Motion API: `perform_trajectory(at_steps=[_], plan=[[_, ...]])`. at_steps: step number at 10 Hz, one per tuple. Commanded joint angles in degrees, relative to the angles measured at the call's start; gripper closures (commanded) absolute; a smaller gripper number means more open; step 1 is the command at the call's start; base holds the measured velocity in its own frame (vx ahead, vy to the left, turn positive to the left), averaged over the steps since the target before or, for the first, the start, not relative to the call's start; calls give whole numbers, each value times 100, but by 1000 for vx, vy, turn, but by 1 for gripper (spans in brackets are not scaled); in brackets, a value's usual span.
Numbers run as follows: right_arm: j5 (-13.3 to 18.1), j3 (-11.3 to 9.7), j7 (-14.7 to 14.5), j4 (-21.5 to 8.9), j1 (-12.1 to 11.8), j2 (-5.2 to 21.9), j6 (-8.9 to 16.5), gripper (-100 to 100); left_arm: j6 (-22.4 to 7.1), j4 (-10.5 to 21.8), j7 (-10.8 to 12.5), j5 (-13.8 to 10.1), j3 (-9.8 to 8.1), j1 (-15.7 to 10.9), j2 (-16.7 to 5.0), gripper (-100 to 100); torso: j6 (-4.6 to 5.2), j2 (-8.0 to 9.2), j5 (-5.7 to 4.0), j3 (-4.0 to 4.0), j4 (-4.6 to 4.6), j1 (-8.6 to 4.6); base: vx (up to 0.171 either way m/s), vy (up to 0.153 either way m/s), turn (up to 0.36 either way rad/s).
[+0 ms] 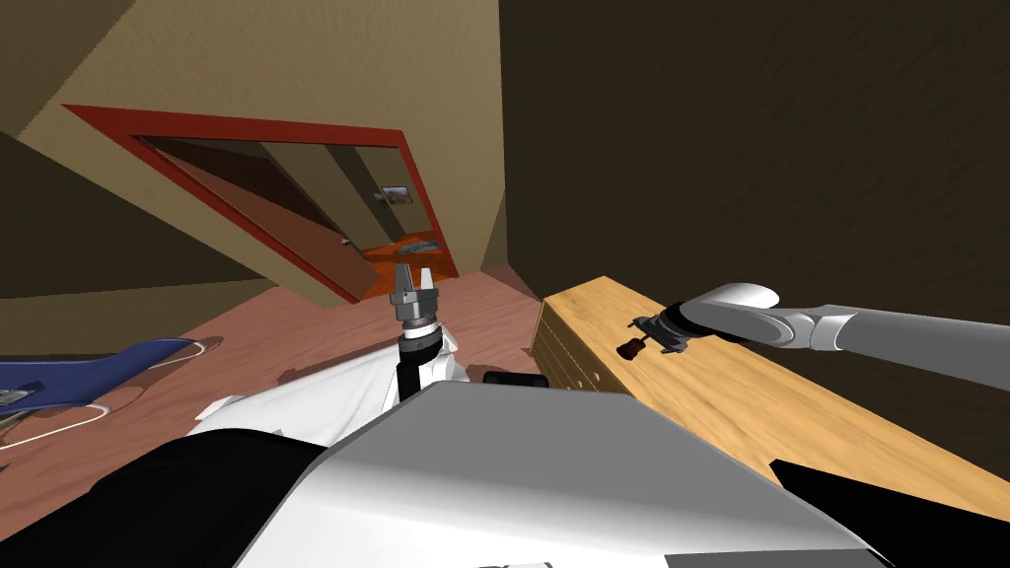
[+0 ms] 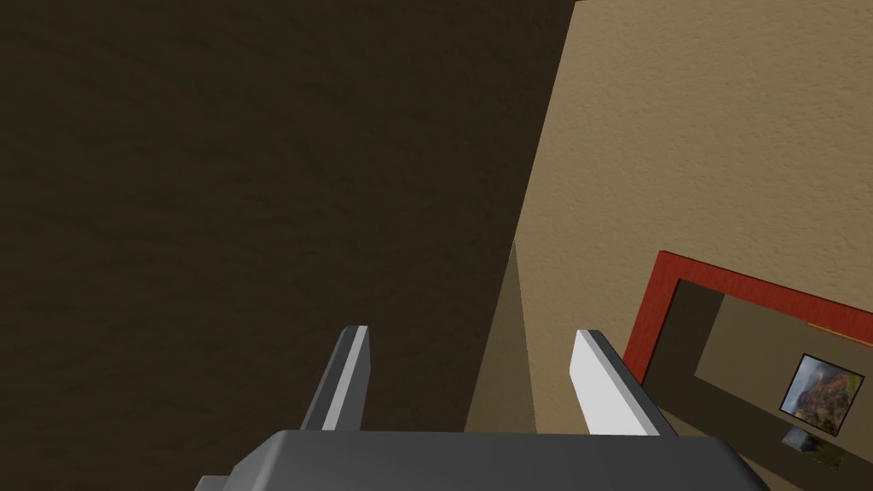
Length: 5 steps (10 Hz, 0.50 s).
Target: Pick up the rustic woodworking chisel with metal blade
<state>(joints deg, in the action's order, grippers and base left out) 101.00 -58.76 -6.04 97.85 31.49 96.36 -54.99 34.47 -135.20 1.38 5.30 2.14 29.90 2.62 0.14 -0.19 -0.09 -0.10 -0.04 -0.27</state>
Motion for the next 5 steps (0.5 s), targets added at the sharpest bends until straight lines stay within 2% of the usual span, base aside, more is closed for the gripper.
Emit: perform_trajectory(at_steps=[1,2,3,4,5], plan=[[0,0,0,0,0,0,0,-100,0,0,0,0,0,0,0,0,0,0,0,0,0,0,14,-37,21],[12,-7,1,-2,5,3,-8,0,0,0,0,0,0,0,0,0,2,4,1,2,1,10,2,-6,-2],[154,-57,3,-178,-126,-168,169,-100,0,0,0,0,0,0,1,0,1,8,4,5,2,20,10,-4,22],[195,-72,4,-229,-164,-217,220,-100,0,0,0,0,0,0,1,0,1,7,3,4,1,23,13,-1,18],[165,-58,29,-141,-134,-152,158,-100,0,0,0,0,0,0,1,0,1,6,4,3,1,24,6,0,1]])
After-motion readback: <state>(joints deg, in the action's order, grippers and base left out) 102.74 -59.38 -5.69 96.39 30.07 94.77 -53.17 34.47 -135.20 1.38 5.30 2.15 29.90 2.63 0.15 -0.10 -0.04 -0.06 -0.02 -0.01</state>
